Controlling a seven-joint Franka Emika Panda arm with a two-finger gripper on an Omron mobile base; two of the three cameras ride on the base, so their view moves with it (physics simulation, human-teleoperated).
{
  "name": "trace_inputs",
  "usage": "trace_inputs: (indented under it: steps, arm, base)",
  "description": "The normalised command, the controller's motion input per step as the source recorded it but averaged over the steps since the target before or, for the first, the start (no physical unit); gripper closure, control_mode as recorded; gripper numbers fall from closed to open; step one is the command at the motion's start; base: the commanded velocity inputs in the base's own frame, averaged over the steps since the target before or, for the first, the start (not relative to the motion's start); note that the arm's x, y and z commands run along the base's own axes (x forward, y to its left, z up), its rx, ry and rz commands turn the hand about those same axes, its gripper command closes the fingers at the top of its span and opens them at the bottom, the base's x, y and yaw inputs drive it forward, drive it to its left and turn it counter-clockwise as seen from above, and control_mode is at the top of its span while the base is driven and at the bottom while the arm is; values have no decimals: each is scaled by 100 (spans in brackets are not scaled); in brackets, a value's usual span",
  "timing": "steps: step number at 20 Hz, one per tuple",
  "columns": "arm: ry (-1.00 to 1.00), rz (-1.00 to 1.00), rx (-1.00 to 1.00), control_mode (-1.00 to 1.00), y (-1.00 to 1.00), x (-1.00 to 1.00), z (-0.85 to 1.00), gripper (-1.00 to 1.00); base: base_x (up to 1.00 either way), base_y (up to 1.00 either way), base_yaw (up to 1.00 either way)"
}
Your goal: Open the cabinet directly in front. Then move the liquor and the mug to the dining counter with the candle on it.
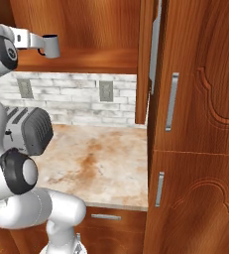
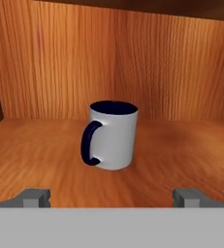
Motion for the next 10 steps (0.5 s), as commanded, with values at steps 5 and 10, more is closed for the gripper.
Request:
trace_inputs:
  steps: [5,10]
  arm:
    - [4,0,0,-100,26,29,0,-100]
    - [3,0,0,-100,15,37,0,-100]
  base:
    - [0,0,0]
    - [0,0,0]
